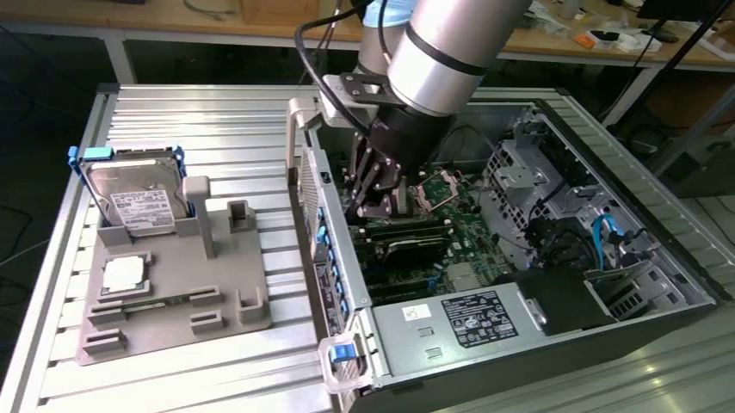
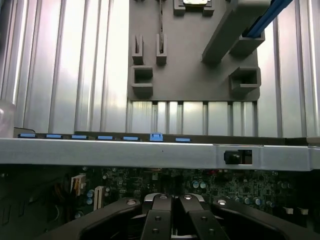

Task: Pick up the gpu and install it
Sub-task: 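Press down on the gpu until it lock into place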

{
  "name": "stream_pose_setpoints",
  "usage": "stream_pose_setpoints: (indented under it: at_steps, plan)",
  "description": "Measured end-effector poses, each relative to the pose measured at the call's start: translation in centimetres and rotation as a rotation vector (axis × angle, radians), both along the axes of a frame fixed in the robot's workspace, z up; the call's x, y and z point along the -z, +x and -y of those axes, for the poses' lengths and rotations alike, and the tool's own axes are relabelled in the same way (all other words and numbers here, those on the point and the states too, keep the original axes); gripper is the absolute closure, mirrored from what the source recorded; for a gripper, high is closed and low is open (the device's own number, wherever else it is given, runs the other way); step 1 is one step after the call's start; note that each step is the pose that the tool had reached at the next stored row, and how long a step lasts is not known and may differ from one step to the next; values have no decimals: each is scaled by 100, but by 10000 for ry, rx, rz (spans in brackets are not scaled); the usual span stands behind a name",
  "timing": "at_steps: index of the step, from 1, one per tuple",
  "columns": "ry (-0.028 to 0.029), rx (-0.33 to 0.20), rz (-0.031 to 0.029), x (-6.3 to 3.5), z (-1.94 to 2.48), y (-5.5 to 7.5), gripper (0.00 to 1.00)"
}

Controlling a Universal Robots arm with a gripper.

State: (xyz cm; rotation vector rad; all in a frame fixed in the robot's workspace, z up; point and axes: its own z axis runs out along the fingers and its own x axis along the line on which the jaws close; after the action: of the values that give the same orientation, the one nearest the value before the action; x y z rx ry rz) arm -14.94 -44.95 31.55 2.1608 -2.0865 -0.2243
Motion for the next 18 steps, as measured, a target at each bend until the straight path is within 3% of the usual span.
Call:
stream_pose_setpoints:
  at_steps: [2, 3, 7, 10, 12, 17, 18]
  plan:
    - [29, 0, -4, 6, 60, 0, 89]
    - [40, -1, -56, 12, 76, 6, 89]
    - [48, 2, -476, 28, 97, 67, 89]
    - [48, 1, -722, 46, 98, 154, 89]
    - [51, 2, -816, 73, 94, 206, 89]
    - [26, 4, -949, 117, 77, 213, 89]
    - [9, 3, -1014, 118, 77, 214, 89]
